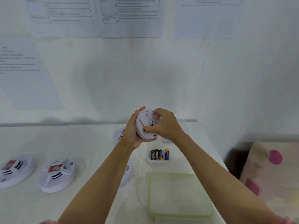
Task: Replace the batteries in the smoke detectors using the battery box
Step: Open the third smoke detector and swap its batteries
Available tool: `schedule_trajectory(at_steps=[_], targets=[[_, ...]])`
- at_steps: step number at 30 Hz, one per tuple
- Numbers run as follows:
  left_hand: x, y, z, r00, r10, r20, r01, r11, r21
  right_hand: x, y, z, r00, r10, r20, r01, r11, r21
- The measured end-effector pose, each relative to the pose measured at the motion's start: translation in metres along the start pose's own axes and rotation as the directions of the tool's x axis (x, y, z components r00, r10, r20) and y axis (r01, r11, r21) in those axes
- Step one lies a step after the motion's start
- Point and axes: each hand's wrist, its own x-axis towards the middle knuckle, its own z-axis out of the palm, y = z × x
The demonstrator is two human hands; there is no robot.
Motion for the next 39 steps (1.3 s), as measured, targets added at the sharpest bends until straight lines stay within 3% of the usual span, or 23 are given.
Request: schedule_trajectory(at_steps=[11, 19, 29, 32, 35, 37, 39], targets=[[0.001, -0.007, -0.017, 0.994, -0.103, -0.023, 0.100, 0.991, -0.091, -0.002, -0.006, 0.009, 0.993, -0.060, 0.098, 0.076, 0.982, -0.171], [-0.001, 0.001, -0.018, 0.989, -0.141, -0.033, 0.141, 0.990, -0.026, 0.004, -0.009, -0.002, 0.985, -0.110, 0.131, 0.137, 0.967, -0.213], [-0.014, 0.010, -0.022, 0.982, -0.178, -0.057, 0.180, 0.983, 0.027, -0.003, -0.012, -0.016, 0.994, -0.076, 0.079, 0.081, 0.994, -0.072], [-0.018, 0.013, -0.028, 0.985, -0.169, -0.042, 0.169, 0.986, -0.013, -0.013, -0.022, -0.024, 0.981, -0.097, 0.165, 0.100, 0.995, -0.006], [-0.023, 0.015, -0.033, 0.991, -0.135, -0.012, 0.133, 0.986, -0.103, -0.036, -0.041, -0.025, 0.905, -0.114, 0.410, 0.124, 0.992, 0.002], [-0.025, 0.016, -0.040, 0.996, -0.087, 0.000, 0.086, 0.987, -0.138, -0.056, -0.053, -0.016, 0.798, -0.117, 0.592, 0.183, 0.982, -0.052], [-0.028, 0.019, -0.047, 0.995, -0.093, -0.021, 0.092, 0.994, -0.066, -0.077, -0.062, 0.000, 0.683, -0.107, 0.722, 0.254, 0.962, -0.098]])
